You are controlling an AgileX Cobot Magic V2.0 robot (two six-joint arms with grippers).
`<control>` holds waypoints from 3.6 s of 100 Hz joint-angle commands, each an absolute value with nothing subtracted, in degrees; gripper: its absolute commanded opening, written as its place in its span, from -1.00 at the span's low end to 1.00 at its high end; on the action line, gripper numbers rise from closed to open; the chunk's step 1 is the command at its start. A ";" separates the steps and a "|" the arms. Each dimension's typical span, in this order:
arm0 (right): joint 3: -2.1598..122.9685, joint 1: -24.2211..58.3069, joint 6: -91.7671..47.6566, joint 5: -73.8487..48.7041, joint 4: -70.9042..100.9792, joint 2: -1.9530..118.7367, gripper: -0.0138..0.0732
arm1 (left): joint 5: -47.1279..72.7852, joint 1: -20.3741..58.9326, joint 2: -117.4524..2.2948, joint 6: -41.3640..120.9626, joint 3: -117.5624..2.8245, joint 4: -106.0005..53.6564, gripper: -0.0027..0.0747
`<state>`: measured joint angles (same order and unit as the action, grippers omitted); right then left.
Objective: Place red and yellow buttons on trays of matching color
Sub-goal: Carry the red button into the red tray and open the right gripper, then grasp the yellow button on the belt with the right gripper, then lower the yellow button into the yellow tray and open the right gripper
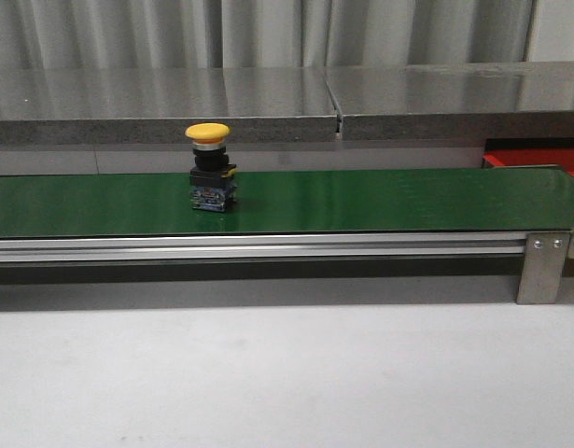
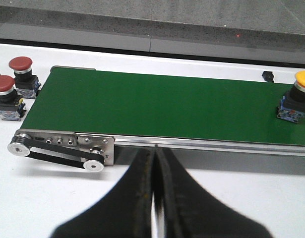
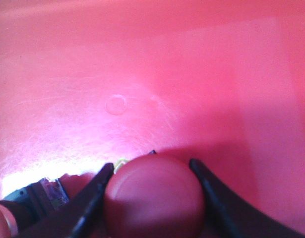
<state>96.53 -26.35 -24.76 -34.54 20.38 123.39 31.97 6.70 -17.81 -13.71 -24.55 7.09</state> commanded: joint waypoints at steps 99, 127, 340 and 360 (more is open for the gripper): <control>91.99 -22.34 -28.79 -40.54 21.47 94.36 0.81 | 27.88 7.12 -18.31 -13.59 -25.97 6.91 -0.98; 78.94 -12.65 -32.08 -40.79 21.47 87.48 0.81 | 27.88 7.12 -18.31 -13.59 -25.97 6.91 -0.98; 81.23 6.29 -22.83 -44.89 12.76 86.45 -0.67 | 27.88 7.12 -18.31 -13.59 -25.97 6.91 -0.98; 76.23 -6.25 -19.42 -47.32 12.64 80.44 -0.67 | 27.88 7.12 -18.31 -13.59 -25.97 6.91 -0.98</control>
<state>77.25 -1.44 -21.09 -48.46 12.78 85.08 31.97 6.70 -17.81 -13.71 -24.55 7.09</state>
